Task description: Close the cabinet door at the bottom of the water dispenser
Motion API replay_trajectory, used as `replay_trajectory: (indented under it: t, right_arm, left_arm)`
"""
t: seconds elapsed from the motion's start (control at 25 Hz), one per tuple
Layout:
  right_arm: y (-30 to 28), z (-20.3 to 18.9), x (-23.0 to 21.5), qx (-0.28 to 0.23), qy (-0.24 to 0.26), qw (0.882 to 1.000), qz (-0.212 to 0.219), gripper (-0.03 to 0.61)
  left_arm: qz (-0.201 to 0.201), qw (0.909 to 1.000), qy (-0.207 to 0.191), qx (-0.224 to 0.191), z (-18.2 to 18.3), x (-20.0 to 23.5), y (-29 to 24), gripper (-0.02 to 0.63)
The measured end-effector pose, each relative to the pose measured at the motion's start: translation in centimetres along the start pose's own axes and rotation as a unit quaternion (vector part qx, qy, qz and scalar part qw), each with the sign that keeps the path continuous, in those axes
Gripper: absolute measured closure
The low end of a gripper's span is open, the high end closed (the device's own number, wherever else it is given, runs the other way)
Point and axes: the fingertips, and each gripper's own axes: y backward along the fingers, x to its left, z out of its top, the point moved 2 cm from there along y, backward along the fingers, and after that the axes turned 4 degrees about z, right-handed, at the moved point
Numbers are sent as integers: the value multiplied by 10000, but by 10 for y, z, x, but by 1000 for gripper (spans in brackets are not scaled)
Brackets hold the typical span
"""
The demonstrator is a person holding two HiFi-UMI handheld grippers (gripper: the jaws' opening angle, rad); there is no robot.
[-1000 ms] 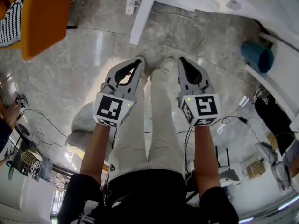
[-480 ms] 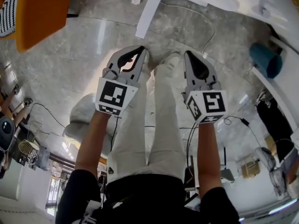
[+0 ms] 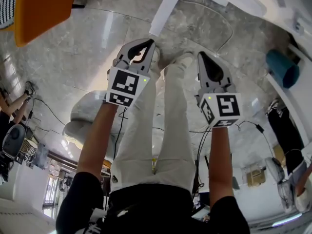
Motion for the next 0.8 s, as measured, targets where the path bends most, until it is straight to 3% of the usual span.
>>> replay_trajectory:
  t: [0.24,0.28,0.48,0.8]
  right_arm:
    - [-9,-7,2,100,13,9999,12,543]
    - [-11,-8,2,114,12,9999,9,544]
    - [-17,-11,3,152,11,9999,12,543]
    - [-30,-19,-1,224,37,9997,11,543]
  left_arm:
    - [15,9998,-10,180,-14,7,-11,605]
    - [-31,9998,0,217,-17,8,-13,553]
    - [-27,9994,35,336,-26,18,-18,524]
    - [-179,9973,289,654,-49,22,-46,395]
